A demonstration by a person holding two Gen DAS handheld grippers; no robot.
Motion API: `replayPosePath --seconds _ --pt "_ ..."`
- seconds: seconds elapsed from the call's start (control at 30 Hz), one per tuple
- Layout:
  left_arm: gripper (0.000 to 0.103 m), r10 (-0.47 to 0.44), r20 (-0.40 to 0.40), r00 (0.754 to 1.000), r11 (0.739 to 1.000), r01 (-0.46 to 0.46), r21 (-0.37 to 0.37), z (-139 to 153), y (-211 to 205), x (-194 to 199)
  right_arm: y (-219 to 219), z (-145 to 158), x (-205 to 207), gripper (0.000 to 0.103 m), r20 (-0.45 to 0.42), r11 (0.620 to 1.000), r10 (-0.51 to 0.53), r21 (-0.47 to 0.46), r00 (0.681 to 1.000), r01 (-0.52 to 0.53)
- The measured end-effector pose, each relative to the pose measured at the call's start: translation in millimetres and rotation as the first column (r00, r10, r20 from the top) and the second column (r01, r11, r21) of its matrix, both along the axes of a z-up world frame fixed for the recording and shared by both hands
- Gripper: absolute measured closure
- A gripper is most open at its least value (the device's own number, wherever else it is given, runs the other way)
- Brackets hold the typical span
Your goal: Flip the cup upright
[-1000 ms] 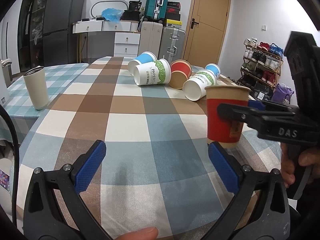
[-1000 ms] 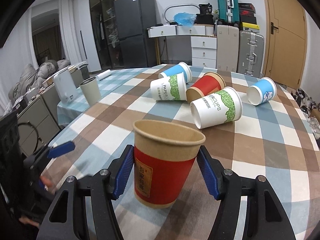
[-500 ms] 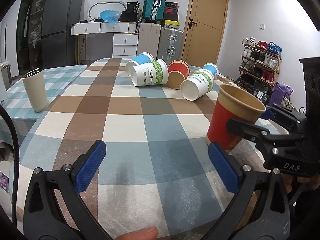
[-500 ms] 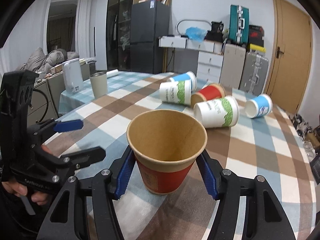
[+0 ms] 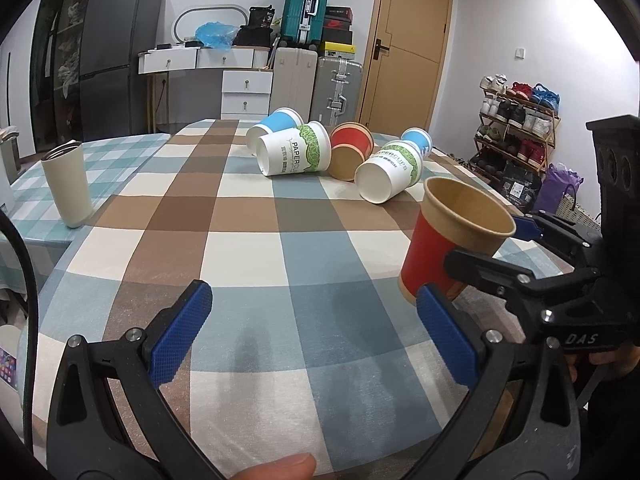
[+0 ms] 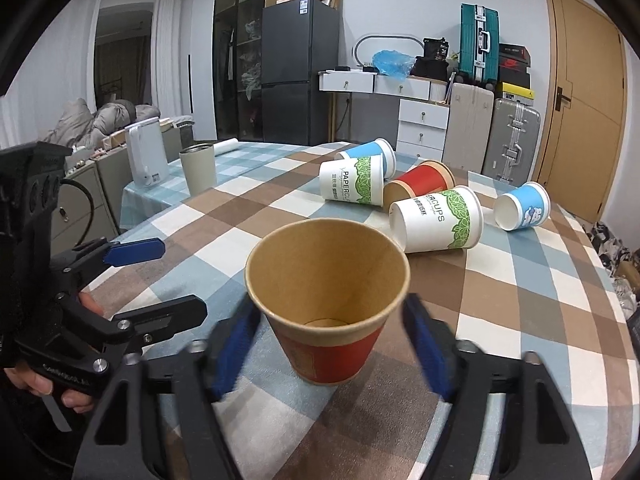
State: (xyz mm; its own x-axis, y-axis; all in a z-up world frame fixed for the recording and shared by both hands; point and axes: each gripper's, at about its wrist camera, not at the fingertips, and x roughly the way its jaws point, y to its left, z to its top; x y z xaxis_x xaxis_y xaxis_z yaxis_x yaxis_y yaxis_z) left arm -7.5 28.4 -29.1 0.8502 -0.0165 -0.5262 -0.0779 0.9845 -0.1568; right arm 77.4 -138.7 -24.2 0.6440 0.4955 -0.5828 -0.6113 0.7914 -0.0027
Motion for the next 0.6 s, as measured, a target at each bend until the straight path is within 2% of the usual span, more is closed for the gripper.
replayPosePath --seconds 0.17,0.27,0.6 --pt "0.001 -0.024 0.025 0.999 1.000 0.024 0.001 5 -5 0 -21 8 -7 0.001 0.028 0.996 -0.021 0.082 0.999 0.018" --pt "0.001 -0.043 0.046 0.998 0.999 0.042 0.008 8 -9 0 -38 11 -13 0.000 0.059 0.989 -0.038 0.146 0.998 0.029" --pt "0.001 -0.089 0.171 0.981 0.995 0.079 0.068 21 -29 -4 -68 17 -28 0.000 0.133 0.973 -0.049 0.231 0.990 0.017"
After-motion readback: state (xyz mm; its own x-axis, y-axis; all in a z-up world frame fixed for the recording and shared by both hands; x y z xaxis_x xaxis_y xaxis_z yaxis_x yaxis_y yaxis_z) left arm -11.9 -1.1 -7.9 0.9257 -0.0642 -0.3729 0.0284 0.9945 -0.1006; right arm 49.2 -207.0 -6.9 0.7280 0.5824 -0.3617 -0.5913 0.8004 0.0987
